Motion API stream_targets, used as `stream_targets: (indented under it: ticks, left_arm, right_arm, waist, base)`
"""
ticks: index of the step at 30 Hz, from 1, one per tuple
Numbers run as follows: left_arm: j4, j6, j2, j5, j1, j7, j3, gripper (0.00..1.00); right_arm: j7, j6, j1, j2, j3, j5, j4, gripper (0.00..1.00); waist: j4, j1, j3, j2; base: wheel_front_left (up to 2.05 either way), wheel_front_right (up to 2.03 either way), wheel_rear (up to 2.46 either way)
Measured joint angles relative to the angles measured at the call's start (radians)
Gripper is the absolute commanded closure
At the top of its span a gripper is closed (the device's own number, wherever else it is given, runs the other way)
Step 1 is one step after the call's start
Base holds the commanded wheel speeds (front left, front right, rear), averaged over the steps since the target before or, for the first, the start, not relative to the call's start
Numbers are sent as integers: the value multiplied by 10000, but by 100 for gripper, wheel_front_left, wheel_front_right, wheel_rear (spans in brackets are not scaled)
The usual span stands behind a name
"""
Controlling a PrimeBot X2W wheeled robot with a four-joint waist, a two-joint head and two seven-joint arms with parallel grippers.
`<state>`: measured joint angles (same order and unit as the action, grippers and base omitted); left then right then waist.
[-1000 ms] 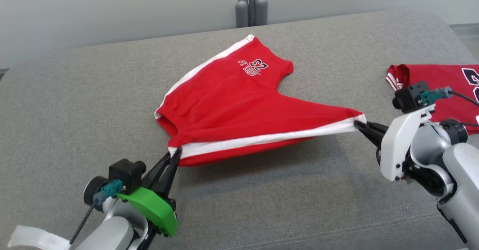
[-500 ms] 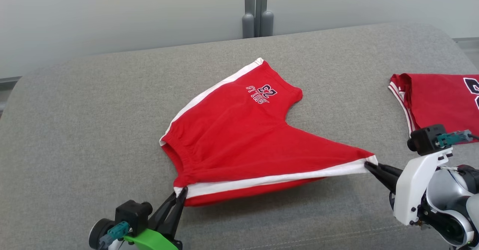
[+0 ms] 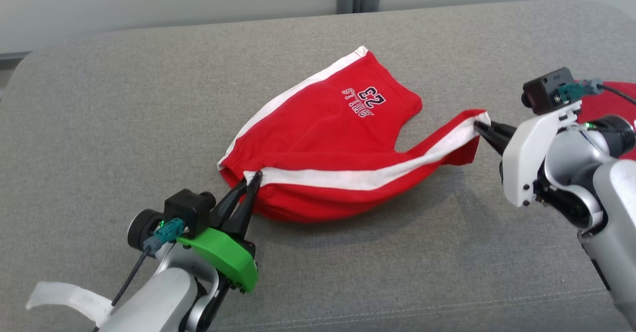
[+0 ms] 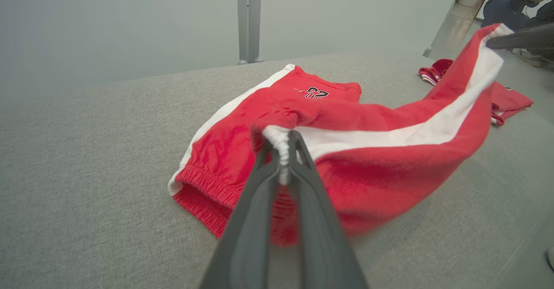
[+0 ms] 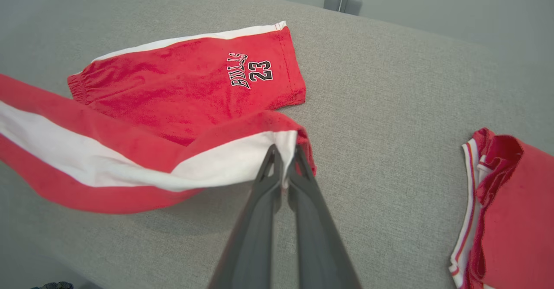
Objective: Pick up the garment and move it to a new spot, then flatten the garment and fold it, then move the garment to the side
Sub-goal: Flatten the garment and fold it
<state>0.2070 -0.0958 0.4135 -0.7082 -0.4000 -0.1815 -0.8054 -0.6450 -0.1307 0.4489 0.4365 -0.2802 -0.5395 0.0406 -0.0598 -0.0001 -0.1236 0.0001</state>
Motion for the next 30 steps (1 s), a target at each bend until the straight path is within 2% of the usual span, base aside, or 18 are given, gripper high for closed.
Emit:
stream_targets:
  ticks: [8, 15, 20, 30]
  left_arm:
    - [727, 199, -614, -71, -1033, -159, 257, 100]
    - [1674, 299, -1235, -140, -2097, -347, 523, 100]
    - [2368, 311, -1630, -217, -2700, -499, 759, 100]
    - [3643, 711, -2268, -203, -3539, -660, 732, 100]
  right_arm:
    - [550, -2, 2550, 161, -1070, 165, 1973, 100]
    - [1106, -2, 4160, 238, -1728, 295, 3480, 100]
    - [1542, -2, 5113, 224, -2052, 422, 4512, 100]
    - [2389, -2, 6389, 205, -2500, 577, 6103, 100]
  waist:
    - [442, 1, -799, 0]
    - [851, 1, -1506, 0]
    - [1145, 1, -1965, 0]
    - [1759, 1, -2556, 0]
  base:
    - [0, 0, 0]
    - [0, 0, 0]
    - [0, 0, 0]
    - [0, 0, 0]
